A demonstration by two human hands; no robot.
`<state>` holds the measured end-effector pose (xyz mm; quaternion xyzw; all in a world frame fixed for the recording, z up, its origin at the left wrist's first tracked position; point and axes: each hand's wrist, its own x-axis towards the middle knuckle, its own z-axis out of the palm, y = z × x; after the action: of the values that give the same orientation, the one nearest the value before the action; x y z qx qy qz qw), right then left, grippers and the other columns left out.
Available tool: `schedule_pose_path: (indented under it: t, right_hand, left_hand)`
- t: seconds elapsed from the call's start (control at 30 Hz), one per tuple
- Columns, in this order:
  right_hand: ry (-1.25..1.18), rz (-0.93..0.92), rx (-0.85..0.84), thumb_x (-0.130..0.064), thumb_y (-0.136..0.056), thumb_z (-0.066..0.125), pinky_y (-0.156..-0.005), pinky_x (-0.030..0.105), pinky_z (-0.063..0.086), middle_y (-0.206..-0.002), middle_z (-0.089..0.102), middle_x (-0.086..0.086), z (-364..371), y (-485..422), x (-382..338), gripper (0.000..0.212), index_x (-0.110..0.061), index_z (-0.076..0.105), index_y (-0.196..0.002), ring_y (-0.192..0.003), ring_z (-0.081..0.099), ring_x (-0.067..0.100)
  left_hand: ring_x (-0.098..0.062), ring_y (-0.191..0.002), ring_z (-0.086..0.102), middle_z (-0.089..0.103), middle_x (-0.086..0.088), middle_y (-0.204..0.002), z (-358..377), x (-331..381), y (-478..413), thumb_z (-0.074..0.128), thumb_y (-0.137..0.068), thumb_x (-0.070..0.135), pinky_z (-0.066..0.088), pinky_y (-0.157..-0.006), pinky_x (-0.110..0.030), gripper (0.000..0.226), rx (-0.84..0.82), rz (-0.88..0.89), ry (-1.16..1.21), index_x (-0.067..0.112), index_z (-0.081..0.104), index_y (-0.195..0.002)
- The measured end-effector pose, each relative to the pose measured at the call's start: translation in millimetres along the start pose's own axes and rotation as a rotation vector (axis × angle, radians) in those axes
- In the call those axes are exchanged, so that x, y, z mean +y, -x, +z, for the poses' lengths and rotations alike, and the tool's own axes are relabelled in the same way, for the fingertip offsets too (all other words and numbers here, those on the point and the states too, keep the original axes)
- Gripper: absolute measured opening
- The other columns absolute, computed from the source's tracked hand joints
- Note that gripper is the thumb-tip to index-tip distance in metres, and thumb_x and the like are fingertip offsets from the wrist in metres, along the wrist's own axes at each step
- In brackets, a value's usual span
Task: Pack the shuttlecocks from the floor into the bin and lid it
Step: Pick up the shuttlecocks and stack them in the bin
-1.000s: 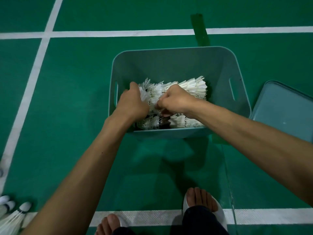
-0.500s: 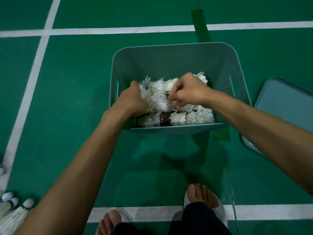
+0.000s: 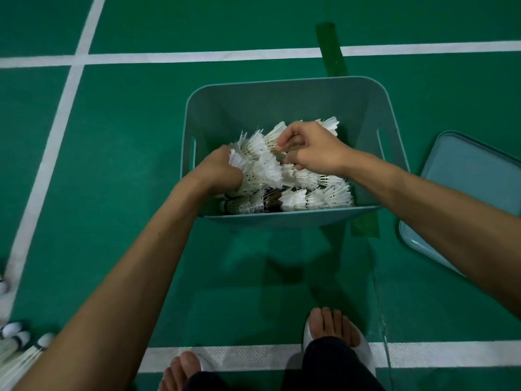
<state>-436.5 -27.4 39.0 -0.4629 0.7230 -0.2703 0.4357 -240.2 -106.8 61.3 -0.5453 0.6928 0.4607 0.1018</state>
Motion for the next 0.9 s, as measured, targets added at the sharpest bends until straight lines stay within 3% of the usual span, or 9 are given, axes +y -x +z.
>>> schedule_pose_path:
  t: [0.13, 0.23, 0.3, 0.37, 0.43, 0.5, 0.6, 0.73, 0.9]
  right_hand:
    - [0.200, -0.083, 0.052, -0.004, -0.087, 0.070, -0.074, 0.022, 0.053, -0.091, 0.074, -0.006, 3, 1, 3, 0.015, -0.016, 0.076, -0.095, -0.087, 0.068, 0.006]
    - [0.276, -0.092, -0.003, -0.012, -0.093, 0.070, -0.058, 0.008, 0.043, -0.078, 0.069, -0.016, 6, 4, -2, 0.010, -0.014, 0.080, -0.092, -0.068, 0.063, -0.008]
    - [0.265, -0.075, -0.050, -0.020, -0.098, 0.066, -0.054, 0.012, 0.048, -0.074, 0.072, -0.010, 12, 4, -4, 0.017, -0.011, 0.079, -0.092, -0.058, 0.065, -0.004]
    - [0.230, -0.007, -0.110, -0.027, -0.103, 0.058, -0.054, 0.026, 0.056, -0.082, 0.076, 0.004, 20, 4, -7, 0.030, -0.005, 0.076, -0.095, -0.061, 0.072, 0.012]
    - [0.198, 0.076, -0.176, -0.034, -0.106, 0.051, -0.051, 0.028, 0.058, -0.096, 0.074, 0.017, 27, 0, -9, 0.043, 0.005, 0.068, -0.100, -0.070, 0.077, 0.027]
    - [0.137, 0.162, -0.215, -0.040, -0.106, 0.049, -0.052, 0.030, 0.058, -0.100, 0.069, 0.018, 31, -2, -14, 0.047, 0.004, 0.062, -0.098, -0.075, 0.077, 0.033]
    - [-0.058, 0.257, -0.261, -0.037, -0.102, 0.060, -0.067, 0.039, 0.064, -0.108, 0.062, 0.013, 30, -7, -23, 0.035, -0.002, 0.059, -0.108, -0.078, 0.078, 0.032]
    - [-0.210, 0.408, -0.253, -0.013, -0.100, 0.063, -0.079, 0.041, 0.064, -0.112, 0.060, 0.015, 32, -13, -18, 0.007, -0.007, 0.063, -0.095, -0.092, 0.076, 0.039]
    - [-0.358, 0.538, -0.242, -0.007, -0.102, 0.054, -0.084, 0.038, 0.062, -0.092, 0.057, 0.007, 31, -18, -3, 0.010, -0.004, 0.063, -0.102, -0.104, 0.073, 0.037]
  left_hand:
    - [-0.038, -0.131, 0.050, 0.047, -0.018, -0.147, -4, 2, 0, 0.053, -0.090, -0.004, 0.047, -0.096, -0.042, 0.068, -0.010, -0.013, -0.051, 0.008, 0.030, -0.153]
    - [-0.031, -0.099, 0.063, 0.060, -0.015, -0.118, -6, 6, 1, 0.055, -0.089, -0.009, 0.052, -0.073, -0.037, 0.051, -0.081, -0.022, -0.056, 0.009, 0.045, -0.136]
    - [-0.031, -0.089, 0.067, 0.064, -0.018, -0.110, -6, 6, 0, 0.058, -0.086, -0.009, 0.059, -0.073, -0.042, 0.045, -0.137, -0.032, -0.028, 0.009, 0.050, -0.126]
    - [-0.036, -0.101, 0.067, 0.065, -0.020, -0.116, -5, 7, 2, 0.061, -0.085, -0.008, 0.059, -0.088, -0.051, 0.041, -0.163, -0.029, 0.006, 0.009, 0.055, -0.122]
    - [-0.038, -0.108, 0.065, 0.066, -0.020, -0.116, -4, 9, 3, 0.062, -0.085, -0.008, 0.056, -0.093, -0.051, 0.035, -0.149, -0.019, 0.028, 0.008, 0.058, -0.116]
    - [-0.039, -0.110, 0.065, 0.068, -0.021, -0.114, -3, 10, 3, 0.060, -0.085, -0.010, 0.055, -0.095, -0.051, 0.029, -0.150, -0.018, 0.053, 0.009, 0.062, -0.107]
    - [-0.035, -0.098, 0.065, 0.068, -0.019, -0.110, 0, 10, 4, 0.060, -0.085, -0.010, 0.057, -0.082, -0.044, 0.028, -0.129, -0.030, 0.077, 0.010, 0.062, -0.104]
    - [-0.025, -0.078, 0.060, 0.065, -0.014, -0.094, 5, 10, 10, 0.060, -0.084, -0.011, 0.048, -0.063, -0.029, 0.023, -0.070, -0.029, 0.115, 0.011, 0.060, -0.093]
    - [-0.020, -0.074, 0.058, 0.063, -0.008, -0.087, 12, 10, 14, 0.058, -0.085, -0.011, 0.044, -0.057, -0.026, 0.024, -0.030, 0.011, 0.158, 0.013, 0.057, -0.090]
